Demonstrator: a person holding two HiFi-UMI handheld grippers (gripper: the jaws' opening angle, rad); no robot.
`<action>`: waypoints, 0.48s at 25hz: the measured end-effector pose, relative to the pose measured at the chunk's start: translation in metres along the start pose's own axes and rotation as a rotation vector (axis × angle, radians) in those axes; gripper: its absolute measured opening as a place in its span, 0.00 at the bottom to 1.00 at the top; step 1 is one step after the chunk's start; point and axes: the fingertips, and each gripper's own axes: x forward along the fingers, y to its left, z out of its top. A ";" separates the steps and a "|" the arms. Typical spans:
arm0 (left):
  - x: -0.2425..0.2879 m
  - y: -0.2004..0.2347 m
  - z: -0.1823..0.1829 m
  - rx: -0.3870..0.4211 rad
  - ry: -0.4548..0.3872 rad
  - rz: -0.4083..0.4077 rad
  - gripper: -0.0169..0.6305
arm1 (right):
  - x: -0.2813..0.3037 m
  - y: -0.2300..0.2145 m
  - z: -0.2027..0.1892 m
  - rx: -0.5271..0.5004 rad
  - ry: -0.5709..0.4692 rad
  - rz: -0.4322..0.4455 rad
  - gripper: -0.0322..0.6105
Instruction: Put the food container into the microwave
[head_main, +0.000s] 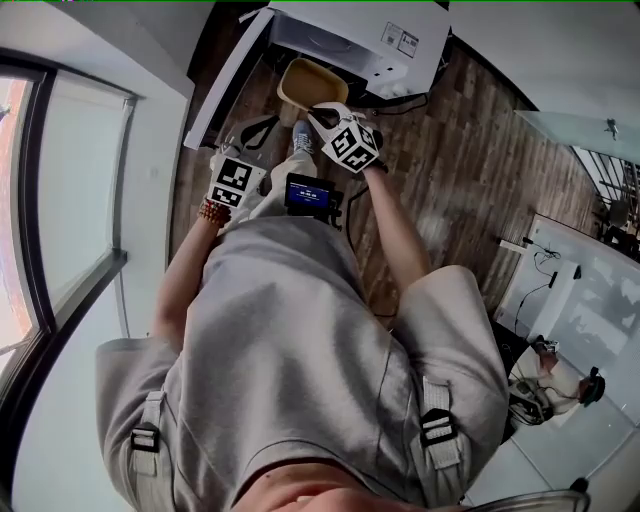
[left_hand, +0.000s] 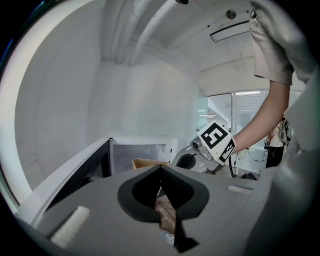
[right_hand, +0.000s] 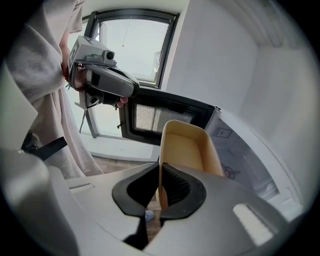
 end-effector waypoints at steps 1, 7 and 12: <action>0.000 0.000 0.000 -0.001 0.002 0.000 0.02 | 0.002 0.001 0.000 0.002 0.002 0.005 0.10; 0.003 0.003 -0.001 -0.002 0.003 0.001 0.02 | 0.013 0.002 -0.006 -0.011 0.024 0.024 0.10; 0.004 0.004 -0.002 -0.004 0.008 0.003 0.02 | 0.018 -0.001 -0.010 -0.018 0.040 0.028 0.10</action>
